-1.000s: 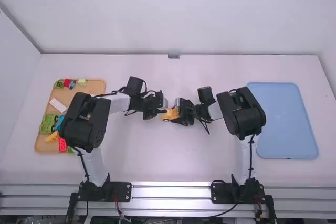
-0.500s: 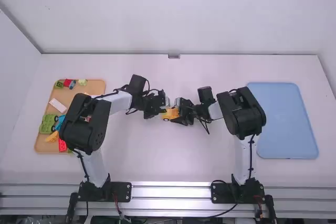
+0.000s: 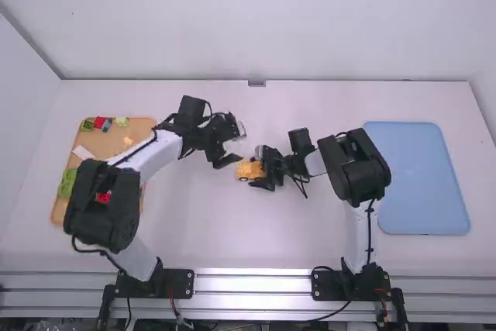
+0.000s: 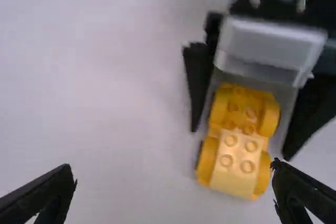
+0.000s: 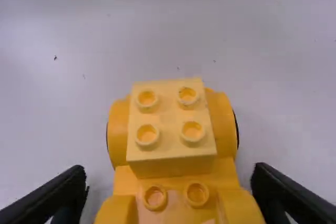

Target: Assemble lego blocks to make yellow taxi

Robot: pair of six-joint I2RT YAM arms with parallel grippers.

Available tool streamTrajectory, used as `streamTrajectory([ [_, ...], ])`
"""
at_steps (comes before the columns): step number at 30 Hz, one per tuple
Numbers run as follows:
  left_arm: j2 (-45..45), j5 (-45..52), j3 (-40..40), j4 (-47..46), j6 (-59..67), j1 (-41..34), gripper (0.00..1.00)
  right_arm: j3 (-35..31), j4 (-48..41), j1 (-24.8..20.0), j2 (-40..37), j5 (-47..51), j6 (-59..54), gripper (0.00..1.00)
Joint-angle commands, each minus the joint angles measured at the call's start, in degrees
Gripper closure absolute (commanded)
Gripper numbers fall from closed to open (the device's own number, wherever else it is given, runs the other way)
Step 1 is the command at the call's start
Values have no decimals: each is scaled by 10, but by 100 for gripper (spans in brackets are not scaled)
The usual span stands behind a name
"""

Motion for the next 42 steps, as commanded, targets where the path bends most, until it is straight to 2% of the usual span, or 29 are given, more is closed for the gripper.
streamTrajectory([
  [1, -44, 2, -18, -4, -55, 23, 1, 5, -30, -8, -15, 25, 14, 7],
  [4, -75, -13, -34, 6, -91, 40, 1, 4, -94, -17, -63, 39, -15, 4],
  [9, -138, -130, -55, 27, -238, 75, 1, 4, -182, -35, -170, 105, -13, 0],
  [14, -196, -235, -57, 16, -394, 122, 1, 21, -190, -40, -268, 90, 56, 1],
  [17, -223, -255, -57, 7, -443, 145, 1, 51, -200, -29, -281, 81, 82, 1],
  [23, -278, -255, -57, -23, -501, 206, 1, 147, -266, 31, -279, 87, 88, 1],
  [28, -294, -255, -57, -42, -504, 243, 1, 179, -253, 76, -279, 146, 138, 1],
  [34, -324, -262, -57, -64, -520, 288, 1, 197, -243, 113, -279, 158, 143, 1],
  [39, -356, -475, -57, -66, -629, 309, 1, 202, -250, 134, -279, 198, 141, 1],
  [42, -355, -507, -52, -63, -619, 306, 1, 202, -250, 143, -279, 219, 141, 1],
])
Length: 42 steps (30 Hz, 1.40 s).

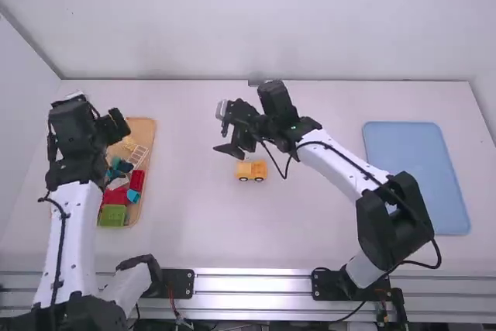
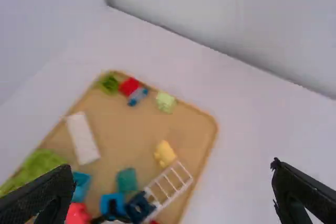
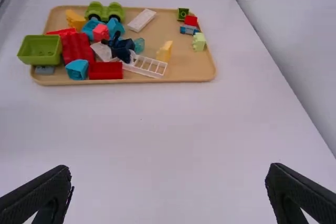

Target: Assemble lego blocks to make yellow taxi

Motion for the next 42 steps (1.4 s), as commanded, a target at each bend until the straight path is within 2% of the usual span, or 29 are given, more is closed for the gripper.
streamTrajectory([
  [1, -1, -75, 7, -3, -20, -1, 1, 17, 0, 7, -2, 27, 1, 2],
  [7, 87, 1, 73, -34, 23, 7, 0, 17, -2, 10, -2, 24, -9, 1],
  [9, 153, 1, 127, -69, 22, 10, 7, 17, -2, 9, -2, 27, -5, 2],
  [10, 163, 1, 136, -75, 22, 10, 7, 17, -3, 9, -2, 27, -5, 1],
  [14, 302, 26, 254, -181, 21, 10, 12, 17, -9, 2, -2, 28, -5, 1],
  [15, 302, 26, 254, -181, 21, 10, 12, 17, -9, 2, -2, 28, -5, 1],
  [17, 367, 49, 300, -221, 30, 10, 16, 17, -11, 2, -2, 34, -5, 1],
  [20, 435, 56, 333, -243, 29, 10, 35, 17, -13, 3, -2, 44, -5, 1],
  [22, 472, 59, 337, -240, 25, 9, 48, 17, -12, 2, -2, 50, -5, 1],
  [24, 496, 61, 336, -242, 16, 9, 56, 17, -12, 2, -2, 57, -5, 1],
  [30, 524, 60, 322, -234, -11, 9, 54, 17, -12, 2, -2, 58, -5, 2],
  [35, 524, 60, 294, -210, -28, 9, 60, 17, -12, 2, -2, 59, -5, 1],
  [42, 524, 59, 253, -164, -27, 9, 61, 17, -12, 2, -2, 59, -5, 1],
])
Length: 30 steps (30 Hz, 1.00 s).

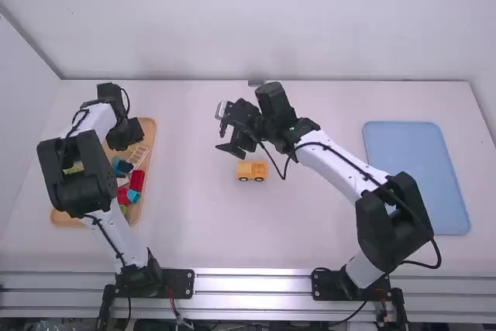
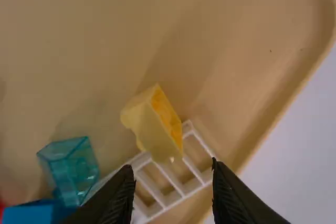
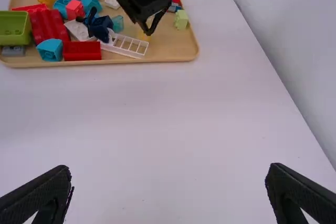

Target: Assemble lego blocks to make yellow taxi

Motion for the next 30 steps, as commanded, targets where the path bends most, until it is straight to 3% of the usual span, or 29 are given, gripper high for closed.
streamTrajectory([
  [1, -2, 4, -16, 21, -5, 4, 62, 17, -1, -3, -2, -1, 3, 1],
  [7, -2, -1, -31, 76, -5, 5, 62, 17, -2, -3, -2, -1, 3, 1],
  [9, -2, -1, -38, 105, -5, 4, 66, 17, -3, -3, -2, -1, 3, 1],
  [13, -2, -51, -51, 127, -42, 3, 67, 17, -6, -3, -2, -1, 3, 1],
  [24, -2, -31, -61, 107, -20, 5, 58, 17, -8, -3, -2, -1, 3, 2],
  [30, -2, -28, -109, 174, -20, 4, 65, 17, -8, -3, -2, -1, 3, 1],
])
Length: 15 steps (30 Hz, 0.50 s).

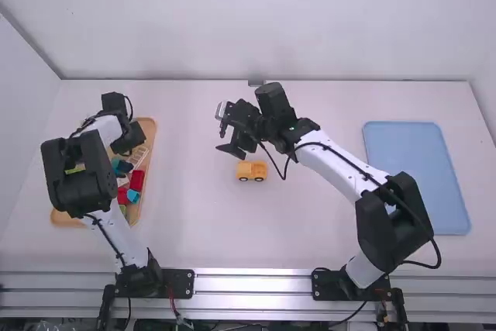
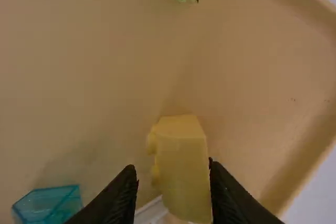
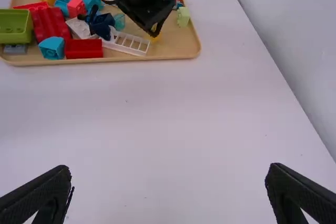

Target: Assemble lego blocks to make yellow taxi

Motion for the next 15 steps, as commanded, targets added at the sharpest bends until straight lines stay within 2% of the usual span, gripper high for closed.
streamTrajectory([
  [1, -2, 2, -29, 30, 3, 4, 74, 17, -1, -2, -2, -1, 3, 1],
  [5, -2, 2, -37, 54, 2, 4, 91, 17, 0, -2, -2, -1, 3, 1],
  [8, -2, 2, -18, 34, -15, 6, 89, 17, 0, -2, -2, 0, 3, 2],
  [11, -2, 2, 29, -39, -47, 6, 76, 17, 0, -2, -2, 11, 3, 1],
  [15, -2, 2, 86, -110, -57, 18, 75, 17, -2, -3, -2, 12, 3, 1],
])
